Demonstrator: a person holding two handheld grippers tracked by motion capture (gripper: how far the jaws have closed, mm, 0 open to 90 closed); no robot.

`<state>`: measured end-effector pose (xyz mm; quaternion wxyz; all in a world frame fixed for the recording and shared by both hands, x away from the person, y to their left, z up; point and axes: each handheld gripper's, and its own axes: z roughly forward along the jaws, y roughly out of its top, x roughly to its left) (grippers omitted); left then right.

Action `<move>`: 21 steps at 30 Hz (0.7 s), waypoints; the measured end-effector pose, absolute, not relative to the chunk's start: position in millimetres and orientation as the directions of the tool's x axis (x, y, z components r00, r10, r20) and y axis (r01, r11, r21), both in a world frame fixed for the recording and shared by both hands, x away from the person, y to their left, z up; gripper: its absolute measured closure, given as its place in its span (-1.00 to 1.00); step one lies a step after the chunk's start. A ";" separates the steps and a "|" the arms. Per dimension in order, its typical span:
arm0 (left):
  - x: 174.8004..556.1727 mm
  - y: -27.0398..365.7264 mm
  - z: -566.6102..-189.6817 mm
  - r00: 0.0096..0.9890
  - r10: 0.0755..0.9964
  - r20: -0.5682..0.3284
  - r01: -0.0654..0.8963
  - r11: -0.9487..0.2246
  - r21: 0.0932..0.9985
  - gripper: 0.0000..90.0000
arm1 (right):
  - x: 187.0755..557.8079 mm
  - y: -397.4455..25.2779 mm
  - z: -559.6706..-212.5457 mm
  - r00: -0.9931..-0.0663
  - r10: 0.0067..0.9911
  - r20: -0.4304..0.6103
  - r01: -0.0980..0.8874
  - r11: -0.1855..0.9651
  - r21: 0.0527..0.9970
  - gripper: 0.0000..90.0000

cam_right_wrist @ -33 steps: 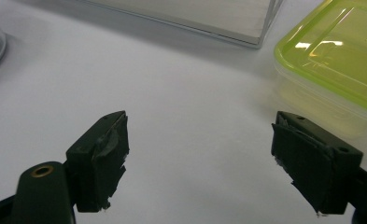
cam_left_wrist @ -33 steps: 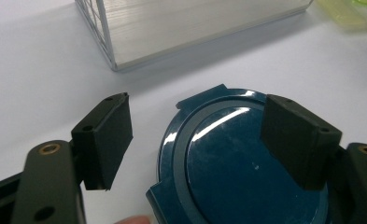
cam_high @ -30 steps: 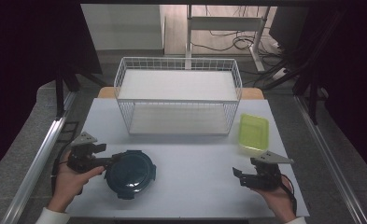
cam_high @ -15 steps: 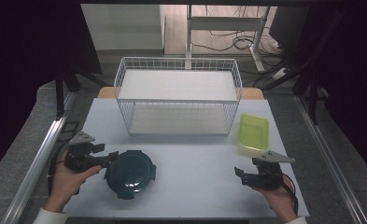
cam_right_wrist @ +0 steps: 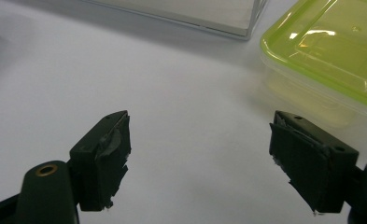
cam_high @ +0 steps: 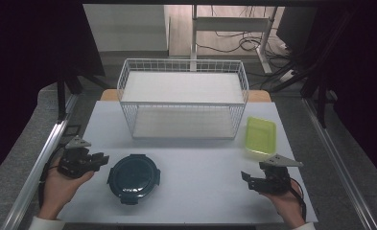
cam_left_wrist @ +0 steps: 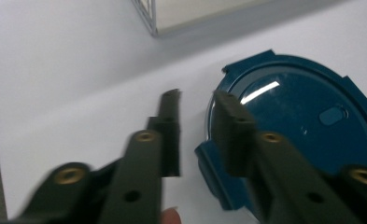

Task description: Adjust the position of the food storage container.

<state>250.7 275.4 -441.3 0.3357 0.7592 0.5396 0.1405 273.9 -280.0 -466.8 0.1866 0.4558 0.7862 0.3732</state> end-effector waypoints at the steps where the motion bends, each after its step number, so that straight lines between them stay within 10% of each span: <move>1: 251.2 278.4 -443.1 0.373 0.914 -0.159 0.735 -0.187 0.652 0.83 | 274.3 -279.5 -467.7 -0.517 0.855 0.045 0.581 0.311 0.753 -0.54; 21: 239.5 285.3 -494.8 0.338 0.920 -0.198 0.854 -0.212 0.475 1.00 | 273.3 -279.3 -468.2 -0.519 0.854 0.040 0.582 0.319 0.748 -0.54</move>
